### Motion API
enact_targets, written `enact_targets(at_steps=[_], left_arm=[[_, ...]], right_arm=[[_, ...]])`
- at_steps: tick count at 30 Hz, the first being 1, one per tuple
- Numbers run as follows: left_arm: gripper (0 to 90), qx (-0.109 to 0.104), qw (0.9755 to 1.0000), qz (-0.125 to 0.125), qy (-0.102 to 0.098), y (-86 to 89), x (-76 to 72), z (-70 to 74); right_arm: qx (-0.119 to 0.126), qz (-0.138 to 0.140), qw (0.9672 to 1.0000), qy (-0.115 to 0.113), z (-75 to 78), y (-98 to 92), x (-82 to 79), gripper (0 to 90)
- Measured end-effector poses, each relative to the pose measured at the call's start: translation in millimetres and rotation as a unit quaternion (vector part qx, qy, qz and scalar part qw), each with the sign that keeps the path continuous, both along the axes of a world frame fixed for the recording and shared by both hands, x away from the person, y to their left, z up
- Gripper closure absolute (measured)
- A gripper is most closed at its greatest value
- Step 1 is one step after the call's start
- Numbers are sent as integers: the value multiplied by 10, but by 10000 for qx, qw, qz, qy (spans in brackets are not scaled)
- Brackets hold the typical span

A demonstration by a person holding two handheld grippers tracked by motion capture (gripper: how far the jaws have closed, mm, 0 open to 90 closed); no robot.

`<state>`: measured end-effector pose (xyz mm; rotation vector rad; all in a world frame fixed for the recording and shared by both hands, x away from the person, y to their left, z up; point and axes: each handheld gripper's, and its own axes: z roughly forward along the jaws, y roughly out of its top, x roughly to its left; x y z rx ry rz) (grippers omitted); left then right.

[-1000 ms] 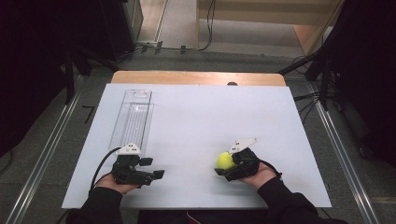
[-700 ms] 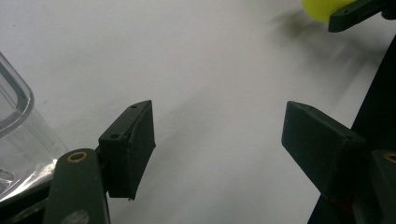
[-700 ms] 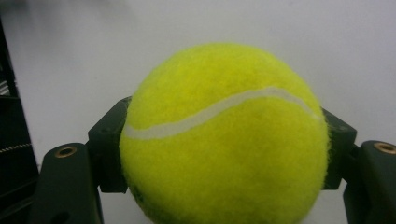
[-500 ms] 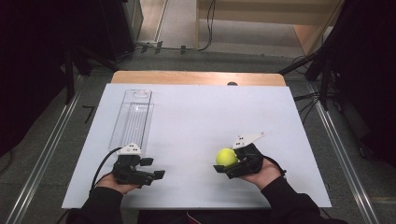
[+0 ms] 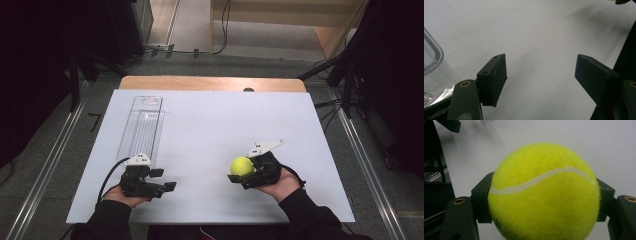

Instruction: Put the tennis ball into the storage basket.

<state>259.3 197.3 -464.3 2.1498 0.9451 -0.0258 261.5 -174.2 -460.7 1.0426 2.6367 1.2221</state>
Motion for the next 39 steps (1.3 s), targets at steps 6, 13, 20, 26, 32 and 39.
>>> enact_targets(at_steps=[6, 13, 20, 26, 32, 39], left_arm=[[265, -6, 10000, -6, -2, 0, 1, -1], [265, 72, 9999, 7, -81, -16, -2, -1], [265, 102, 9999, -3, -103, -15, 2, -3], [265, 27, 9999, 1, -158, 7, 24, -1], [265, 6, 9999, 12, -140, 28, 32, -2], [265, 20, 9999, -17, -143, 21, 29, -2]], right_arm=[[19, 35, 10000, 34, -4, 66, 18, 238], [33, 35, 9999, 90, -5, 130, 57, 237], [60, 90, 9999, 103, 16, 217, 95, 237], [78, 116, 9999, 87, 42, 257, 132, 237], [133, 105, 9998, 106, 95, 288, 182, 238], [182, 104, 9997, 134, 122, 333, 227, 238]])
